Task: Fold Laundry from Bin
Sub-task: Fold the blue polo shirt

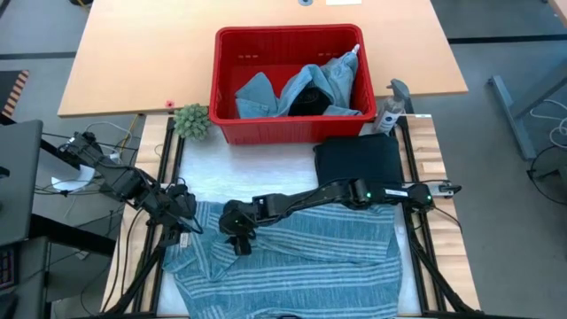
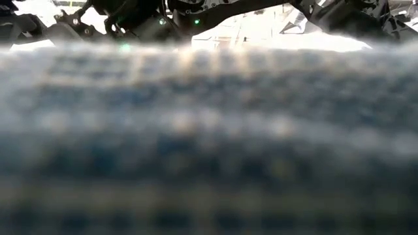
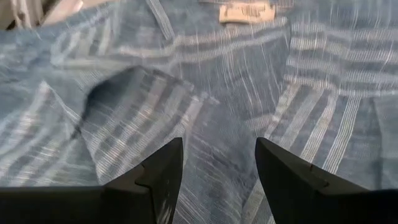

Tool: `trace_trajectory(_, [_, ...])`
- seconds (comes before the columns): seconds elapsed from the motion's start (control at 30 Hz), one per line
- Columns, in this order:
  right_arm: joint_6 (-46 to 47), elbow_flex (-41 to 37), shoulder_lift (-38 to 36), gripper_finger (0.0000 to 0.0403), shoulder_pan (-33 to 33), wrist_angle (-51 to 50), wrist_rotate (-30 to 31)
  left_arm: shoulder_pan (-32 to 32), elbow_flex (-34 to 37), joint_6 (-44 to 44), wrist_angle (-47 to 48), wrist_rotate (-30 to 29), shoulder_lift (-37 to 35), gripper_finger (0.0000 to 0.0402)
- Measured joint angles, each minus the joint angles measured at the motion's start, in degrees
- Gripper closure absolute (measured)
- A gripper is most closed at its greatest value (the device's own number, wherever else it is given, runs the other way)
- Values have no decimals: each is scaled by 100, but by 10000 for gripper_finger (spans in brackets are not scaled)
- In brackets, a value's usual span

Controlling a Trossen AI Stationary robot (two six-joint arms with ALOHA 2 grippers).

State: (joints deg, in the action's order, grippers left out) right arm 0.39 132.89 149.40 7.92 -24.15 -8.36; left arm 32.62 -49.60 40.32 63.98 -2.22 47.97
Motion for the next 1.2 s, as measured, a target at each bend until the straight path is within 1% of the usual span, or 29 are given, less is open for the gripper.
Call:
trace_trajectory(0.27, [-82, 1, 86, 180, 19, -6, 4, 0, 0, 0, -3, -151, 0, 209])
trace_trajectory(0.53, [-45, -5, 205, 220, 26, -102, -22, 0, 2, 102, -6, -171, 0, 209])
trace_trajectory(0.63, [-42, 18, 205, 260, 23, -147, -24, 0, 2, 111, -4, -171, -2, 209])
trace_trajectory(0.7, [-41, 116, 187, 299, 24, -301, -38, 0, 2, 122, -5, -202, 0, 209])
trace_trajectory(0.8, [-13, 146, 109, 367, 24, -338, -59, 0, 2, 259, -8, -411, 0, 209])
trace_trajectory(0.83, [5, 145, 57, 380, 24, -437, -59, 0, 4, 324, -23, -497, 0, 209])
trace_trajectory(0.9, [200, 145, 15, 383, 24, -449, -59, 0, 4, 436, -78, -628, 0, 209])
trace_trajectory(1.0, [735, 143, -81, 374, 24, -697, -59, 0, 4, 625, -74, -800, 0, 209])
trace_trajectory(1.2, [1445, 147, -235, 384, 38, -913, -56, 124, 4, 905, -121, -1358, 1, 209])
